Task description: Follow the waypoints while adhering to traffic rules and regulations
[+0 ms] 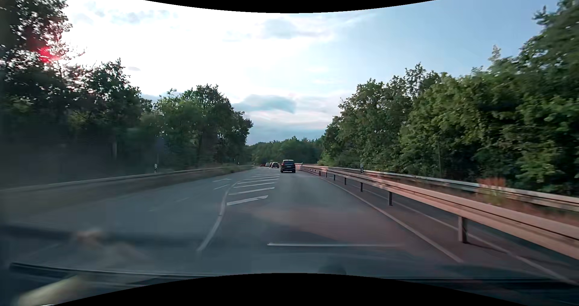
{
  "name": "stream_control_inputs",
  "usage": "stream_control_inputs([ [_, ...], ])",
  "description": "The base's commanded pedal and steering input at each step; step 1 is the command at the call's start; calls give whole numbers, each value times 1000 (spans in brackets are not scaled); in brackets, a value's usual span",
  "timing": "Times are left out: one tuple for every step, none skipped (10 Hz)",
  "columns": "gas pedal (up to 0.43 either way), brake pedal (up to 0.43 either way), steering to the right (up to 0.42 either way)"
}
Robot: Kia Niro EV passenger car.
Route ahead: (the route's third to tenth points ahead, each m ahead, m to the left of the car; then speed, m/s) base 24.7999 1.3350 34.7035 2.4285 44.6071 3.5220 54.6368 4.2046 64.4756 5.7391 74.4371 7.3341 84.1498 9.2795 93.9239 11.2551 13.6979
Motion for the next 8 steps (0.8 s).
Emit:
stream_control_inputs([
  [59, 0, -15],
  [67, 0, -16],
  [67, 0, -17],
  [67, 0, -17],
  [67, 0, -18],
  [67, 0, -18],
  [67, 0, -18],
  [67, 0, -18],
])
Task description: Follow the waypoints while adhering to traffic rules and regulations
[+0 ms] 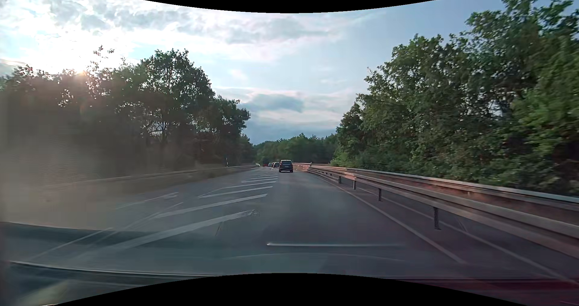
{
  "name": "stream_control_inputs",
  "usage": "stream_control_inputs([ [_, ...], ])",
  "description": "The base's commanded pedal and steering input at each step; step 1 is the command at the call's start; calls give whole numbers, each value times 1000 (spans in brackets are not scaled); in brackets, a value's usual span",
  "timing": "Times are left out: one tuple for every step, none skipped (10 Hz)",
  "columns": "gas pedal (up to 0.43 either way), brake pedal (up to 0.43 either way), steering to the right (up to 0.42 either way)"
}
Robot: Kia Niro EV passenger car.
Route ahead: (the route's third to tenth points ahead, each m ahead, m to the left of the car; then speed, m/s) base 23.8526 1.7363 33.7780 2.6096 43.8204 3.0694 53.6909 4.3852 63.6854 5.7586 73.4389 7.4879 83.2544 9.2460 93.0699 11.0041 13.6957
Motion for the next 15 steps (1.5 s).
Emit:
stream_control_inputs([
  [67, 0, -18],
  [67, 0, -18],
  [67, 0, -18],
  [67, 0, -18],
  [67, 0, -18],
  [79, 0, -18],
  [79, 0, -19],
  [79, 0, -19],
  [79, 0, -19],
  [79, 0, -19],
  [79, 0, -19],
  [79, 0, -19],
  [79, 0, -19],
  [79, 0, -19],
  [79, 0, -19],
])
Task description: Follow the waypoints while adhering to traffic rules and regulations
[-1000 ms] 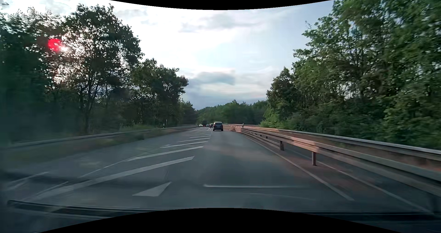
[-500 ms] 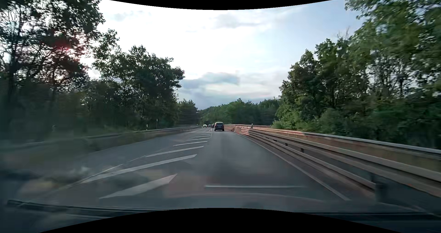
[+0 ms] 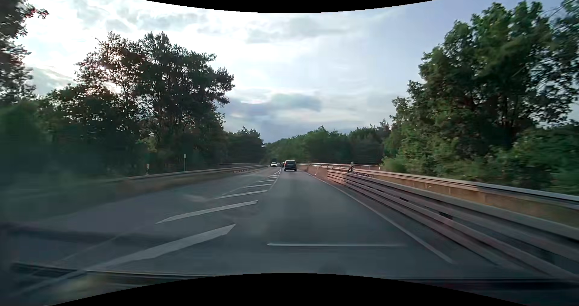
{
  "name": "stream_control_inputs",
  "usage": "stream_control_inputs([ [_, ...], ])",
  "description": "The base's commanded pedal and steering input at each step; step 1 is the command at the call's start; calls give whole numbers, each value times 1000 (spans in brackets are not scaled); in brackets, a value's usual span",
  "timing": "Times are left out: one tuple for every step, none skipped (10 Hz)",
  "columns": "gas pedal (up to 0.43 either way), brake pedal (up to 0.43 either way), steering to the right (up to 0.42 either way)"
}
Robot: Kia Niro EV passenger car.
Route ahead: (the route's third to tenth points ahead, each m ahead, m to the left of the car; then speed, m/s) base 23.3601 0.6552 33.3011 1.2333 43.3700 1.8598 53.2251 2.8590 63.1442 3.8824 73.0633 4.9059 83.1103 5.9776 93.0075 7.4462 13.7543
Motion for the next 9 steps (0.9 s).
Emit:
stream_control_inputs([
  [79, 0, -19],
  [79, 0, -19],
  [79, 0, -19],
  [79, 0, -19],
  [79, 0, -19],
  [79, 0, -19],
  [79, 0, -19],
  [79, 0, -18],
  [79, 0, -15],
])
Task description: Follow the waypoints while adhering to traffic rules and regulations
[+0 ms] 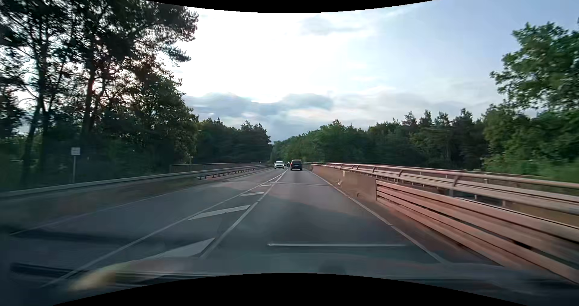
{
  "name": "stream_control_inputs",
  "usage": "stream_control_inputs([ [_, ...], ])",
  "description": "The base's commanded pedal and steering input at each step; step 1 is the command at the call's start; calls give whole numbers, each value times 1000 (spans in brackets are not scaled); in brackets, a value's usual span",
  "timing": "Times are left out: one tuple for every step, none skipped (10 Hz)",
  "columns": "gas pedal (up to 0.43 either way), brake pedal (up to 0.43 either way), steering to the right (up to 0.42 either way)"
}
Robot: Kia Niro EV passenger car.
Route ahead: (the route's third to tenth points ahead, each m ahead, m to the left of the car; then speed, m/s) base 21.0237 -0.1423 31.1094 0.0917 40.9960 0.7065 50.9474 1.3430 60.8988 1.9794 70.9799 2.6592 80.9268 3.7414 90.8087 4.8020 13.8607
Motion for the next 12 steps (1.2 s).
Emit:
stream_control_inputs([
  [79, 0, -12],
  [79, 0, -12],
  [79, 0, -12],
  [79, 0, -12],
  [79, 0, -12],
  [79, 0, -11],
  [79, 0, -10],
  [79, 0, -10],
  [79, 0, -10],
  [79, 0, -10],
  [79, 0, -10],
  [79, 0, -8],
])
